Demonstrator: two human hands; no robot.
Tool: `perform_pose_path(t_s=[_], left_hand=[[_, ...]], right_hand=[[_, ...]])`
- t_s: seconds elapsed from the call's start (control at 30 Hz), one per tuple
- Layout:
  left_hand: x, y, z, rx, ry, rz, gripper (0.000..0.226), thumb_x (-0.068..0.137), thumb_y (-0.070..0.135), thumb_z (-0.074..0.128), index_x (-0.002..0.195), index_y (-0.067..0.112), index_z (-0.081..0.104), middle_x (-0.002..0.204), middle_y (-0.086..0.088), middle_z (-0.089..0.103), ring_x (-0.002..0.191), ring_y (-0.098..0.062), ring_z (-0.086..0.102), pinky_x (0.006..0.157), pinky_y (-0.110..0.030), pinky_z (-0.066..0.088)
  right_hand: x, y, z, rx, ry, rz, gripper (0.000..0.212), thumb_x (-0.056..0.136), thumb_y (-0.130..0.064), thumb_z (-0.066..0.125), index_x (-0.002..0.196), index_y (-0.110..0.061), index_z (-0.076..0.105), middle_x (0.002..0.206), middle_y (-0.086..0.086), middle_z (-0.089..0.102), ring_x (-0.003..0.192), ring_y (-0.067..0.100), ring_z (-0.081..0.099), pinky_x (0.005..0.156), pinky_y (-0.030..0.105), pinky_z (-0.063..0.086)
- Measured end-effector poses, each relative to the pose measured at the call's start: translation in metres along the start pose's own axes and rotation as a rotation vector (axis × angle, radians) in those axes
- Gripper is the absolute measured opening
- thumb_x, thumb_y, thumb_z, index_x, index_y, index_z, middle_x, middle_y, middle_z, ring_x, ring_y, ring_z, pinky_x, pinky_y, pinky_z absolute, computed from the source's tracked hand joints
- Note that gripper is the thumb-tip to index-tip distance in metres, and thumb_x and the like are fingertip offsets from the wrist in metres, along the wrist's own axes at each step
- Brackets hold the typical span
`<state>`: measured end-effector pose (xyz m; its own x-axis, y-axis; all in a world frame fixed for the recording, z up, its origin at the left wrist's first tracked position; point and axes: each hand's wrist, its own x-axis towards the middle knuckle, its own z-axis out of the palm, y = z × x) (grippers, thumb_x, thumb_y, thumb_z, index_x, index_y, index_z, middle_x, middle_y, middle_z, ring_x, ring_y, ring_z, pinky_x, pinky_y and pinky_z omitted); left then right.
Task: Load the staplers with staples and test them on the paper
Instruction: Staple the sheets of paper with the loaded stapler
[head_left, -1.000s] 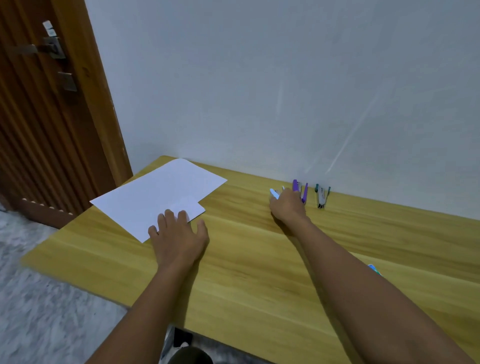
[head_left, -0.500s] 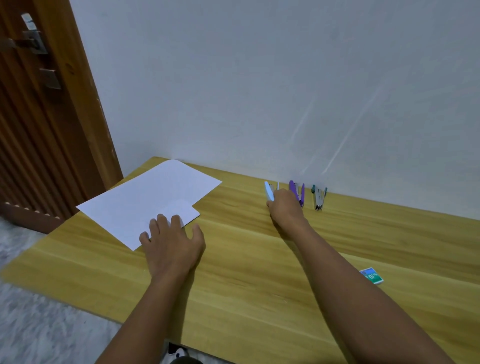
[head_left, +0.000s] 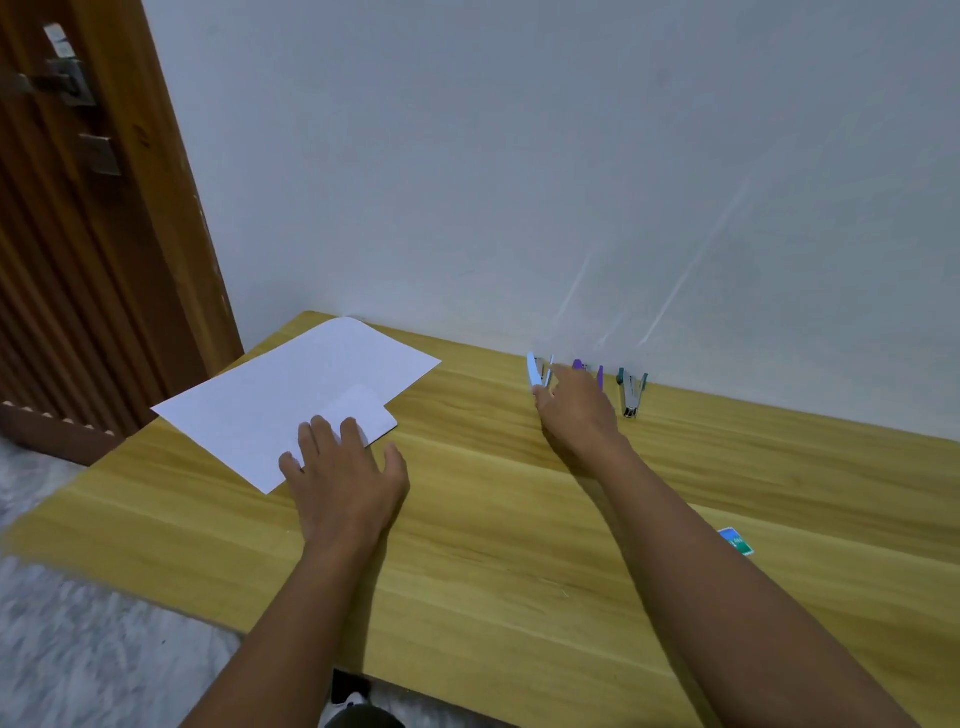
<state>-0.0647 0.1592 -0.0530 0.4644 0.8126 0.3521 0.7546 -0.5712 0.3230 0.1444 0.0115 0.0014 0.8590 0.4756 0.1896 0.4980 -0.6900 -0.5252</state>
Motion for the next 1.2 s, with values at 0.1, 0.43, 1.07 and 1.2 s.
perform_pose_path(t_s=[0.1, 0.43, 1.07, 1.2], left_hand=[[-0.001, 0.003, -0.004, -0.044, 0.098, 0.118, 0.043, 0.085, 0.035, 0.056, 0.118, 0.007, 0.059, 0.129, -0.019, 0.053, 0.126, -0.037, 0.043, 0.098, -0.055, 0.032], [-0.069, 0.062, -0.021, -0.348, 0.119, 0.496, 0.026, 0.085, 0.032, 0.055, 0.098, 0.017, 0.072, 0.122, -0.007, 0.063, 0.118, -0.030, 0.046, 0.094, -0.047, 0.028], [-0.145, 0.161, -0.010, -0.406, -0.314, 0.631, 0.028, 0.091, 0.052, 0.057, 0.116, 0.044, 0.068, 0.132, 0.014, 0.053, 0.125, -0.011, 0.031, 0.091, -0.031, 0.013], [-0.144, 0.160, -0.010, -0.413, -0.312, 0.614, 0.028, 0.090, 0.051, 0.059, 0.114, 0.042, 0.070, 0.128, 0.015, 0.056, 0.122, -0.010, 0.032, 0.086, -0.027, 0.011]], right_hand=[[-0.029, 0.008, -0.031, 0.034, -0.029, -0.075, 0.032, 0.098, -0.035, 0.050, 0.125, -0.024, 0.065, 0.096, -0.011, 0.062, 0.086, 0.012, 0.060, 0.073, 0.031, 0.047], [-0.114, 0.123, -0.135, 0.049, -0.286, -0.017, 0.034, 0.086, -0.042, 0.072, 0.119, -0.033, 0.069, 0.114, -0.011, 0.066, 0.103, 0.011, 0.061, 0.083, 0.025, 0.044], [-0.158, 0.176, -0.117, 0.097, -0.286, -0.185, 0.033, 0.091, -0.034, 0.068, 0.123, -0.028, 0.065, 0.112, -0.015, 0.058, 0.102, 0.004, 0.053, 0.081, 0.015, 0.040], [-0.160, 0.173, -0.116, 0.102, -0.274, -0.190, 0.034, 0.091, -0.034, 0.069, 0.123, -0.027, 0.065, 0.112, -0.013, 0.059, 0.102, 0.006, 0.053, 0.084, 0.021, 0.042]])
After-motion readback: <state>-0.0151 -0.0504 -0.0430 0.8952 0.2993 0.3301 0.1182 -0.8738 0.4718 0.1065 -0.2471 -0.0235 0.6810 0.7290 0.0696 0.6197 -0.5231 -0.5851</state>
